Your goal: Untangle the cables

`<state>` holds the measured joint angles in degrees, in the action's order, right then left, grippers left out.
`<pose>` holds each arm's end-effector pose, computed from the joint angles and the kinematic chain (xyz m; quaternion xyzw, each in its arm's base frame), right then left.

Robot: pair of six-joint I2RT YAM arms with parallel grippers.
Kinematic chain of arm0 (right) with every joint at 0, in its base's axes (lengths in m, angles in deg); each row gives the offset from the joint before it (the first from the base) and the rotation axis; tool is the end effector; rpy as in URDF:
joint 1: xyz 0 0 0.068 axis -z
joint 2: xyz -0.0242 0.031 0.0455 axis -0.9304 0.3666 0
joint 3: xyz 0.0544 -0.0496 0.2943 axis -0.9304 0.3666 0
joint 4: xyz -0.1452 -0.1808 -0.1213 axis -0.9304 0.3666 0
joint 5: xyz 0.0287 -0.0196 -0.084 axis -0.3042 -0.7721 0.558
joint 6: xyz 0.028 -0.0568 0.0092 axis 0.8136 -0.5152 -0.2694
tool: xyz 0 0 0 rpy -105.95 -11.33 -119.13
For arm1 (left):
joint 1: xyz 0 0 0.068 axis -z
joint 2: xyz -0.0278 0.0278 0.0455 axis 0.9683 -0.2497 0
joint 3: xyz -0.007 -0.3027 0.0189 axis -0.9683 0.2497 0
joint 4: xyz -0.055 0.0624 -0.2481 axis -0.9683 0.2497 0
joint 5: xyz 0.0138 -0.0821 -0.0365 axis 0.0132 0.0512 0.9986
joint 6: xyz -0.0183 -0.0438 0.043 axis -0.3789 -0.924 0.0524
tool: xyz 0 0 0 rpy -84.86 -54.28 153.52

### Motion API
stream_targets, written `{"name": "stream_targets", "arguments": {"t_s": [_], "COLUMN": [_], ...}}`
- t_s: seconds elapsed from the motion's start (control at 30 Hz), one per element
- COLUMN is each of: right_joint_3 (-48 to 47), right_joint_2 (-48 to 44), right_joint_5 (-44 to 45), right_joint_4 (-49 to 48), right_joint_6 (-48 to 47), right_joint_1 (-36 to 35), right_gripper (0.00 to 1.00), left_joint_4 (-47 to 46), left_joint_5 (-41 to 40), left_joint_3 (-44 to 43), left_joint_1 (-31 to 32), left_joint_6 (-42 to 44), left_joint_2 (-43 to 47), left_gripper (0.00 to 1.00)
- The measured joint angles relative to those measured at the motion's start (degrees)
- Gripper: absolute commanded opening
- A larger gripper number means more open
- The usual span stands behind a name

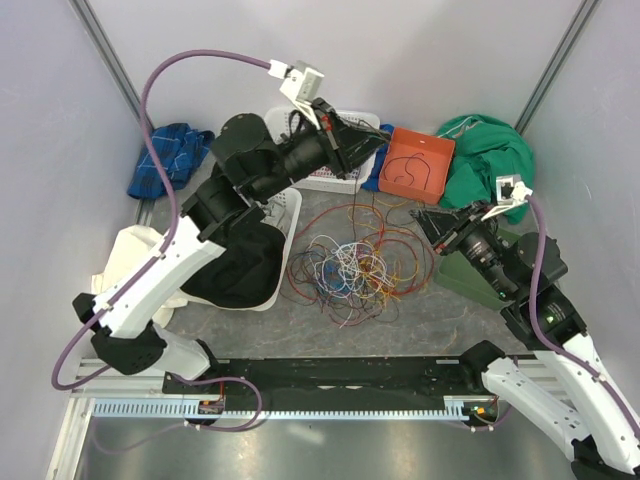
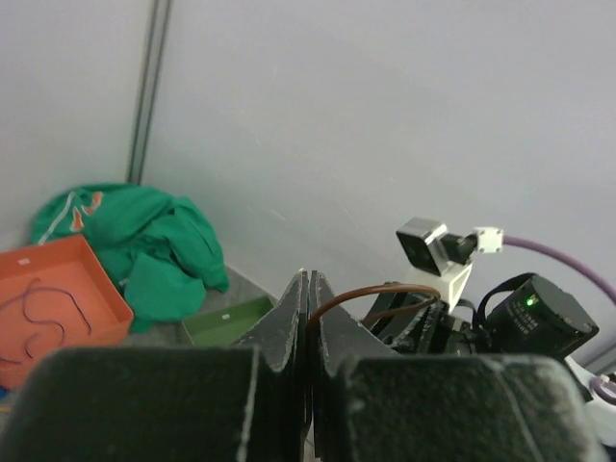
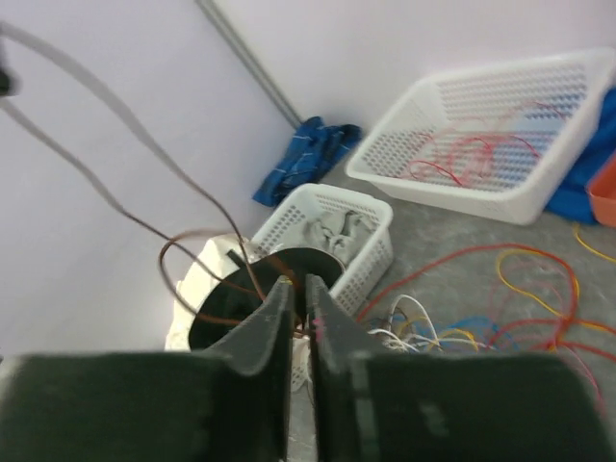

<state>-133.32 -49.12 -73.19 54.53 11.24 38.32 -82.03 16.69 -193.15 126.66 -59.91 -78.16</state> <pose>0.1025 0.0618 0.4255 0.0144 0.6819 0.4039 0.6097 0.1840 -0.2403 0.5829 0.1995 0.5838 -0.5203 0.5905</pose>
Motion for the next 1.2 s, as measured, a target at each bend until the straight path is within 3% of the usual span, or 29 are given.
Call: {"name": "stream_targets", "arguments": {"t_s": [0.03, 0.23, 0.43, 0.57, 0.77, 0.87, 0.9, 1.0, 1.13, 1.2], "right_joint_3": [0.33, 2.58, 4.52, 5.90, 7.02, 7.43, 7.48, 7.56, 7.69, 7.63], "right_joint_2": [0.07, 3.82, 9.42, 11.72, 15.06, 16.35, 16.85, 17.68, 15.91, 13.05], "right_joint_5": [-1.60, -10.47, -15.93, -17.42, -17.84, -17.79, -17.75, -17.33, -14.34, -11.91], "right_joint_4": [-1.90, -9.62, -13.49, -16.06, -21.75, -24.44, -25.51, -27.08, -25.42, -22.16], "right_joint_6": [0.02, 0.98, 1.33, 1.60, 2.95, 3.52, 3.89, 4.11, 3.67, 2.73], "right_joint_1": [0.00, 0.00, 0.00, -0.20, -2.80, -4.46, -5.16, -6.64, -7.50, -7.50], "right_gripper": [0.37, 0.60, 0.72, 0.74, 0.63, 0.36, 0.17, 0.00, 0.00, 0.00], "left_joint_4": [1.01, 5.14, 6.56, 6.58, 6.56, 6.56, 6.56, 6.56, 6.21, 6.19], "left_joint_5": [0.92, 3.50, 4.48, 5.53, 6.51, 6.49, 6.49, 6.36, 3.78, 0.26], "left_joint_3": [-0.33, -0.44, -1.22, -2.25, -2.71, -2.71, -2.71, -2.71, -1.38, 1.53], "left_joint_1": [0.00, 0.00, 0.00, 0.02, 0.02, 0.02, 0.02, 0.02, 0.02, 0.00], "left_joint_6": [-0.50, -2.14, -3.23, -4.31, -5.16, -5.33, -5.40, -5.44, -5.27, -4.76], "left_joint_2": [-0.79, -4.55, -6.84, -7.74, -8.59, -8.85, -8.90, -8.94, -8.35, -6.78], "left_gripper": [0.02, 0.02, 0.02, 0.02, 0.02, 0.02, 0.02, 0.02, 0.02, 0.12]}}
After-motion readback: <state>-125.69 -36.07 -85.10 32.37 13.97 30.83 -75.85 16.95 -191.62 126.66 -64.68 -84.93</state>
